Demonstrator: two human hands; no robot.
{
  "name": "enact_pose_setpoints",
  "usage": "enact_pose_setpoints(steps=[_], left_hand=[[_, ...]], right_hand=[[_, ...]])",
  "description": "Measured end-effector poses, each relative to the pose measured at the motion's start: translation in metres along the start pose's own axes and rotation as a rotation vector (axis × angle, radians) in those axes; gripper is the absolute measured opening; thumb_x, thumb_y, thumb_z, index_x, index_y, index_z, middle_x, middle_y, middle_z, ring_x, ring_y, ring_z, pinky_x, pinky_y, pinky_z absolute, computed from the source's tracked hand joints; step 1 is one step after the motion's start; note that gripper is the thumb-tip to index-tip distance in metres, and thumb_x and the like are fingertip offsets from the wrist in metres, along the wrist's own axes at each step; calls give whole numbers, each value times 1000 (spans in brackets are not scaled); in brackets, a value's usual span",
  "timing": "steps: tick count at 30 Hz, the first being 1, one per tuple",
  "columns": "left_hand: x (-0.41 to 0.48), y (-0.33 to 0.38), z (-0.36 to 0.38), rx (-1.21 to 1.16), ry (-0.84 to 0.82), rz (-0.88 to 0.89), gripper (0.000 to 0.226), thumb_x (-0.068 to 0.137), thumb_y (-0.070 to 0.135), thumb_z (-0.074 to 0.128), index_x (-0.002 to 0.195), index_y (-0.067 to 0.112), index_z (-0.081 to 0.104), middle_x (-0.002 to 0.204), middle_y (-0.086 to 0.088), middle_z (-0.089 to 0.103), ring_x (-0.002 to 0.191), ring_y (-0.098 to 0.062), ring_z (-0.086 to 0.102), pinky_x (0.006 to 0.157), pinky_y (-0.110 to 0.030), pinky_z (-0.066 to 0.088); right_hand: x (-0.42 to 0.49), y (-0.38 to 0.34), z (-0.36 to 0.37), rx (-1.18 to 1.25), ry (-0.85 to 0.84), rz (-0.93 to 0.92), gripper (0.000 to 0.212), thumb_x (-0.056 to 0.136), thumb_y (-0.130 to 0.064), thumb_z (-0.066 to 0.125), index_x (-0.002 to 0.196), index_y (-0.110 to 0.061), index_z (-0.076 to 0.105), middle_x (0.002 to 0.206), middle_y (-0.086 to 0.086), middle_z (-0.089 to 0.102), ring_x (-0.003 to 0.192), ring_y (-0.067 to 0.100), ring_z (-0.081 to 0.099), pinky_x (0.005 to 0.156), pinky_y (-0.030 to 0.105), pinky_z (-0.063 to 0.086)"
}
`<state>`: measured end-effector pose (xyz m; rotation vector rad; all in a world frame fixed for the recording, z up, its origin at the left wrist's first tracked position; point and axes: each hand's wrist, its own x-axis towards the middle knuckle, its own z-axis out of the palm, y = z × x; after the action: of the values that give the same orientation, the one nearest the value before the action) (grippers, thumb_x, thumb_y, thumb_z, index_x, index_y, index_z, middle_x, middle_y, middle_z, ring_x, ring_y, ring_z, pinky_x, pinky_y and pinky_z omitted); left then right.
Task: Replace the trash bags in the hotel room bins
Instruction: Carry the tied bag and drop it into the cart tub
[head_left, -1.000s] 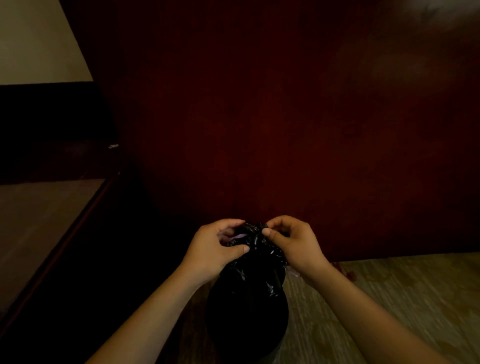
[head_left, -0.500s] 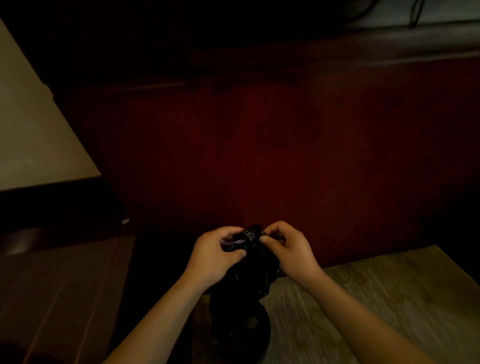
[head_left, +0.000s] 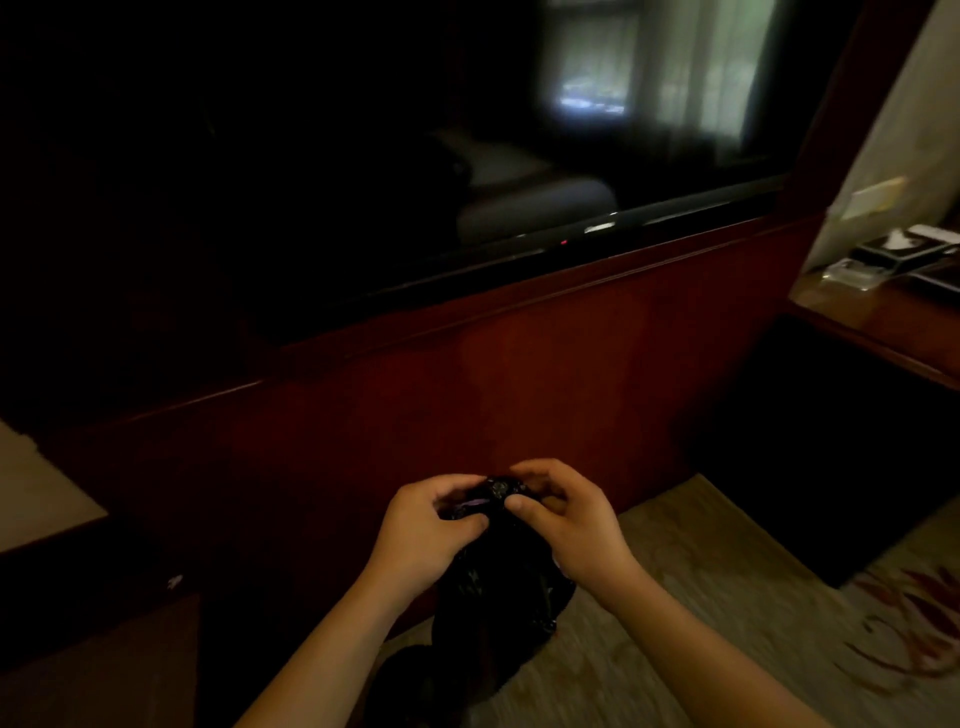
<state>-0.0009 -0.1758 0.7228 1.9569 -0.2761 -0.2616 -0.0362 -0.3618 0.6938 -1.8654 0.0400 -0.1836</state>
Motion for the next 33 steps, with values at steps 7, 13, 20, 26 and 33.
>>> enact_pose_setpoints(steps=[7, 13, 20, 26, 33], left_hand=[[4, 67, 69, -9, -94, 54, 35, 82, 9, 76, 99, 39, 70, 100, 11, 72, 91, -2, 68, 70, -17, 55], [14, 109, 133, -15, -223, 135, 34, 81, 8, 76, 106, 30, 74, 99, 10, 74, 90, 1, 68, 75, -20, 55], [38, 147, 201, -30, -422, 236, 34, 80, 6, 77, 109, 25, 73, 101, 8, 74, 94, -1, 68, 82, -24, 56], [55, 174, 248, -23, -662, 372, 38, 80, 8, 77, 113, 27, 71, 105, 7, 73, 99, -2, 67, 87, -26, 56], [37, 233, 298, -65, -1004, 546, 38, 78, 9, 77, 110, 29, 70, 106, 11, 73, 102, 0, 66, 82, -23, 56]], right_hand=[[-27, -15, -90, -19, 127, -13, 18, 87, -27, 74, 100, -38, 70, 101, -26, 69, 96, -4, 66, 80, 23, 58], [-53, -12, -164, -142, 268, -12, 19, 86, -30, 75, 92, -46, 67, 96, -33, 67, 92, -8, 64, 79, 19, 56], [-87, -14, -230, -130, 468, 83, 14, 88, -23, 73, 100, -30, 73, 94, -13, 72, 88, -2, 68, 79, 26, 60], [-118, -14, -265, -238, 672, 149, 18, 87, -26, 74, 102, -34, 72, 95, -14, 71, 90, -2, 67, 80, 28, 59], [-171, -36, -298, -518, 956, 174, 19, 85, -29, 74, 104, -31, 72, 97, -17, 68, 92, -1, 64, 80, 25, 57]])
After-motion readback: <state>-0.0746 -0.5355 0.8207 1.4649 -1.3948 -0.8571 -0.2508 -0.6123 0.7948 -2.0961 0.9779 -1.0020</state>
